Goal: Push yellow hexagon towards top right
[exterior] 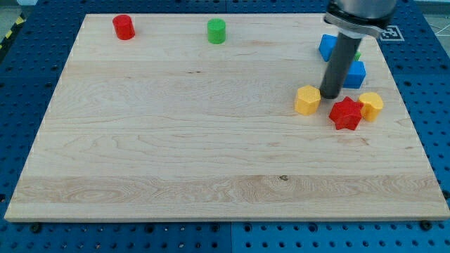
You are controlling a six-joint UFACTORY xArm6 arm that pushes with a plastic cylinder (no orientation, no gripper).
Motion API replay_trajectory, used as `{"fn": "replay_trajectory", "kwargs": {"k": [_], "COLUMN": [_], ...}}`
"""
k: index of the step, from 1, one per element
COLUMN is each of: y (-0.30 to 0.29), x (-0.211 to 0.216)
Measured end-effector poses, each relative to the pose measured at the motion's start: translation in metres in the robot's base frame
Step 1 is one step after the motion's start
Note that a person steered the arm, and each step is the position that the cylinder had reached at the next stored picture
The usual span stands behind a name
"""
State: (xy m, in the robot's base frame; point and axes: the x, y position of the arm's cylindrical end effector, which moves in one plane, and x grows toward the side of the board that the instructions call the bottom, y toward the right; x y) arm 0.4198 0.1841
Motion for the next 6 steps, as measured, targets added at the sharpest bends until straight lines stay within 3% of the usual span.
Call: {"fn": "replay_trajectory", "kwargs": {"k": [1, 3, 5, 6], "y": [-0.005, -0.067, -0.083, -0.102], "x": [0.011, 0.013, 0.045, 0.029]}}
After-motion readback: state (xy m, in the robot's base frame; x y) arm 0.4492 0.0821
